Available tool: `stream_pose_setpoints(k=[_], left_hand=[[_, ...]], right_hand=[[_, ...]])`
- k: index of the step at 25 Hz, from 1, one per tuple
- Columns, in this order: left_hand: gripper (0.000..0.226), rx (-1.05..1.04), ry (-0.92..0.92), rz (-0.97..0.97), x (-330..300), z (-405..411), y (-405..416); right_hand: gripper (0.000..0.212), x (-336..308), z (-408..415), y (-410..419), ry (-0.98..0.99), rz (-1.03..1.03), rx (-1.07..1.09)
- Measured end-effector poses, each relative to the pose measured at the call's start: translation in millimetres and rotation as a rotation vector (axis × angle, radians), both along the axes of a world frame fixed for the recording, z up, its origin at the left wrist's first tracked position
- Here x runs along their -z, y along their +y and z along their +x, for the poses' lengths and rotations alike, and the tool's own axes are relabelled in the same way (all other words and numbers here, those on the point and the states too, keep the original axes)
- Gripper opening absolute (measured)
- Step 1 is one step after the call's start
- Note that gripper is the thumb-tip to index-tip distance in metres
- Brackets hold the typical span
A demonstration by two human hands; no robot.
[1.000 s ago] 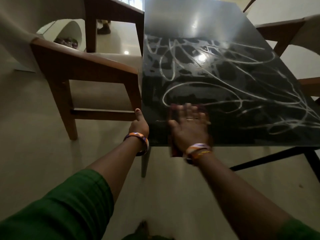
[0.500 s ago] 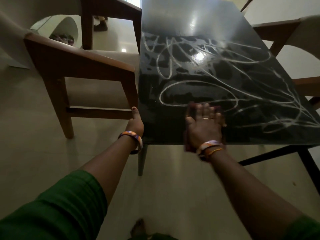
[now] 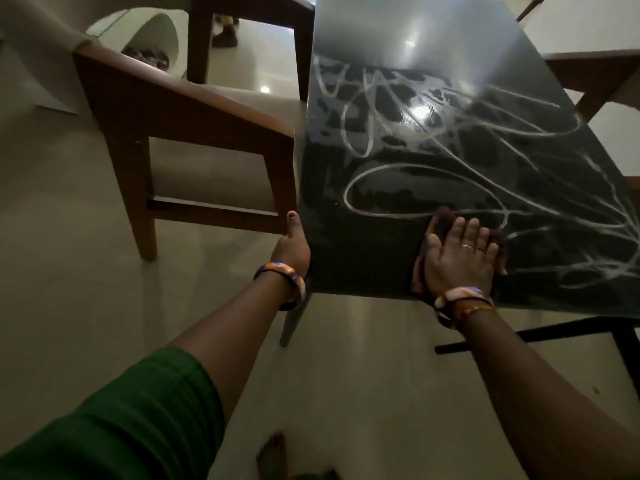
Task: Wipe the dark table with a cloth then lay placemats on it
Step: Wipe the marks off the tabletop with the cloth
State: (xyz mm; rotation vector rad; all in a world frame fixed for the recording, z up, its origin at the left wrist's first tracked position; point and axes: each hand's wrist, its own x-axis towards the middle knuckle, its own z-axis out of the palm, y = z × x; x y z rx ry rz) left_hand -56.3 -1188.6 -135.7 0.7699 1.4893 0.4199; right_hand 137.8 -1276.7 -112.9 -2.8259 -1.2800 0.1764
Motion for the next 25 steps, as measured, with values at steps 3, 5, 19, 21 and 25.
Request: stream_pose_setpoints(k=[3,5,19,21,25], left_hand=[[0.075,-0.012,0.016,0.024,-1.6,0.0,-1.3],[0.072,-0.042,-0.044,0.039,-5.6,-0.3,-6.8],[0.074,0.064,0.108,0.092,-1.8,0.5,-1.7],[0.074,0.066,0.144,0.109,-0.8,0.7,-0.8],[0.058,0.104,0.220,0.139,-3.5,1.8,-0.9]], right_hand=[[0.062,9.3,-72.4,40.1,0.087,0.015,-0.246],[0.061,12.8,-110.6,49.3,0.109,0.026,-0.452],[0.060,9.4,-82.0,56.7,0.086,0.042,-0.405],[0.059,8.9,-92.0,58.7,0.096,0.025,-0.540],[0.059,3.1,5.8,29.7,0.007,0.003,-0.295]])
